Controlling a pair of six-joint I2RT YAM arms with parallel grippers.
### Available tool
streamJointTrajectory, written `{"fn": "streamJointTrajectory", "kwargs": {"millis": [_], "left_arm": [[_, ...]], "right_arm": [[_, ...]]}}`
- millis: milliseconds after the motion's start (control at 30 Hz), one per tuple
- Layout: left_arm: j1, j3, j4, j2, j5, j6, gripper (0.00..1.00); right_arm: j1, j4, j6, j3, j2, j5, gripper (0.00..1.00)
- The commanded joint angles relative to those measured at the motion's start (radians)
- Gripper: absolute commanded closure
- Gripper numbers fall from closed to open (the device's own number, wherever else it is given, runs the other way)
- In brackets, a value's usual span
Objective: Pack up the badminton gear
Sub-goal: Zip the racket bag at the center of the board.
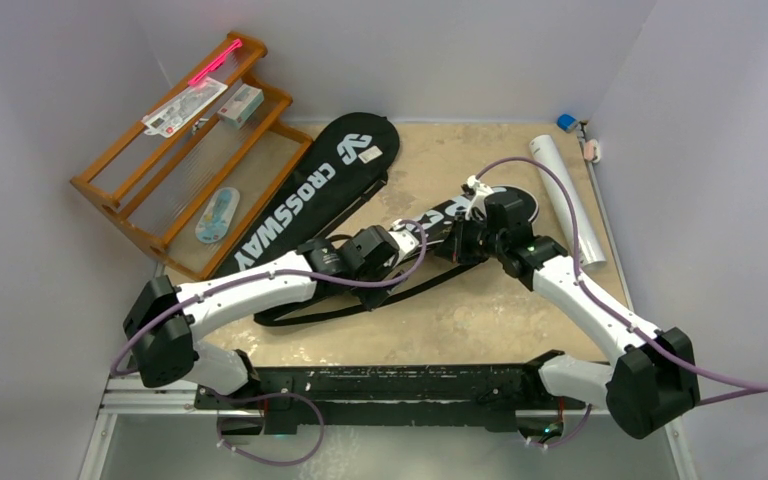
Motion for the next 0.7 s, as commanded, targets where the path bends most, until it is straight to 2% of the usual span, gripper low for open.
{"fn": "streamJointTrajectory", "kwargs": {"millis": [0,67,133,200,233,300,433,567,667], "left_arm": [[-0.005,-0.038,0.029,-0.012,-0.006,-0.005,0.25],[-0.005,-0.034,0.023,0.019,-0.062,-0.009,0.41],[-0.005,-0.009,0.003,0.051,-0.129,-0.018,0.64],[-0.005,0.022,-0.015,0.07,-0.171,-0.036,0.92],[-0.005,0.037,-0.019,0.073,-0.173,-0.043,1.0],[-0.004,0.072,-0.009,0.065,-0.138,-0.058,1.0],[-0.003,0.138,0.049,0.057,-0.037,-0.076,1.0],[-0.003,0.226,0.086,0.109,0.006,-0.087,1.0],[-0.003,0.289,0.114,0.16,0.038,-0.093,1.0]], "right_arm": [[-0.007,0.028,-0.012,0.059,-0.033,-0.037,1.0],[-0.006,0.031,-0.012,0.058,-0.035,-0.052,1.0],[-0.007,0.04,-0.012,0.054,-0.034,-0.075,1.0],[-0.007,0.039,-0.02,0.051,-0.032,-0.091,1.0],[-0.006,0.039,-0.034,0.05,-0.032,-0.096,1.0],[-0.007,0.048,-0.049,0.053,-0.03,-0.066,1.0],[0.013,0.097,-0.007,0.026,-0.025,-0.106,1.0],[0.134,0.14,0.04,0.016,-0.001,-0.08,1.0],[0.167,0.219,0.088,-0.017,0.013,-0.129,1.0]]}}
